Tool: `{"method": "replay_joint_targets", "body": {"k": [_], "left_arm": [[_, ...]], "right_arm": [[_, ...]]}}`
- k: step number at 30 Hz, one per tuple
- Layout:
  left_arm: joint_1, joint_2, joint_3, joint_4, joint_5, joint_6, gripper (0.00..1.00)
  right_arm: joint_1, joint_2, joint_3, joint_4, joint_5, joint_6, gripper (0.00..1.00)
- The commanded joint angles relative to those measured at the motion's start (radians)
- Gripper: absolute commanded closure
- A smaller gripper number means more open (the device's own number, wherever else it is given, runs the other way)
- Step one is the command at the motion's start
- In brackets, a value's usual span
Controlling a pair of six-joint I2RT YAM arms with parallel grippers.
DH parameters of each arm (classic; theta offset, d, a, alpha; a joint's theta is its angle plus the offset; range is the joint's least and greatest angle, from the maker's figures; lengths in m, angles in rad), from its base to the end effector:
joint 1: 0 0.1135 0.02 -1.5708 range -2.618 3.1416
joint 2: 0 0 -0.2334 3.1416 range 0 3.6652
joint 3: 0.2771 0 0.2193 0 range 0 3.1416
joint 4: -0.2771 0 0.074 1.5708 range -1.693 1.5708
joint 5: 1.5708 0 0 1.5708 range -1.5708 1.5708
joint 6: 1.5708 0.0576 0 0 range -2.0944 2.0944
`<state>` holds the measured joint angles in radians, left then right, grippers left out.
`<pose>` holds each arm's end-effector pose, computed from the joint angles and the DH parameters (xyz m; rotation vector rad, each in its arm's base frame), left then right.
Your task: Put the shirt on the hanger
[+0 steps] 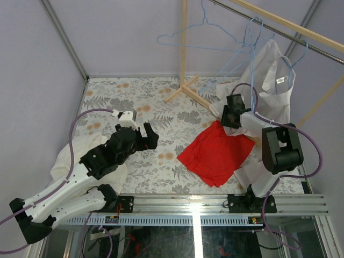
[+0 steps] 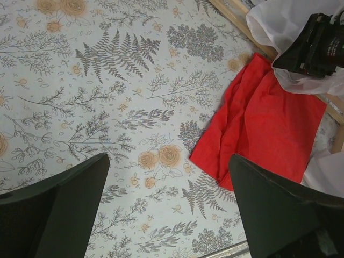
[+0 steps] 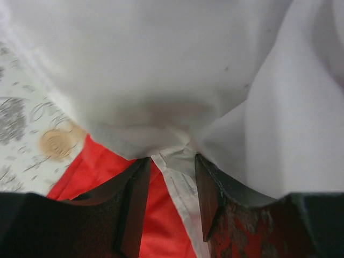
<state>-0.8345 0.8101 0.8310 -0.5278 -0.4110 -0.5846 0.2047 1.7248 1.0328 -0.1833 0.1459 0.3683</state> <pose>0.1376 -0.1176 0.2854 0.0060 2.0635 -0.4614 0.3350 0.0610 0.1552 0.2632 2.4208 0.0787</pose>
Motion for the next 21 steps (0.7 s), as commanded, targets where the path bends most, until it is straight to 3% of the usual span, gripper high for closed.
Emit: {"method": "replay_joint_targets", "body": {"k": [1, 11, 14, 17, 21], "left_arm": [[0.007, -0.011, -0.001, 0.027, -0.026, -0.002, 0.07], [0.007, 0.000, 0.011, 0.015, -0.033, 0.009, 0.07], [0.007, 0.000, 0.010, 0.014, -0.036, 0.012, 0.07], [0.008, 0.005, 0.002, 0.022, -0.038, 0.011, 0.07], [0.007, 0.020, 0.005, 0.030, -0.020, 0.011, 0.07]], "right_arm": [[-0.046, 0.057, 0.100, 0.001, 0.158, 0.010, 0.55], [-0.114, 0.254, 0.422, 0.045, 0.163, -0.200, 0.54], [-0.114, 0.261, 0.498, -0.003, -0.051, -0.242, 0.54], [-0.114, 0.181, 0.387, 0.154, -0.303, -0.249, 0.53], [-0.108, 0.164, 0.341, 0.263, -0.433, -0.254, 0.46]]}}
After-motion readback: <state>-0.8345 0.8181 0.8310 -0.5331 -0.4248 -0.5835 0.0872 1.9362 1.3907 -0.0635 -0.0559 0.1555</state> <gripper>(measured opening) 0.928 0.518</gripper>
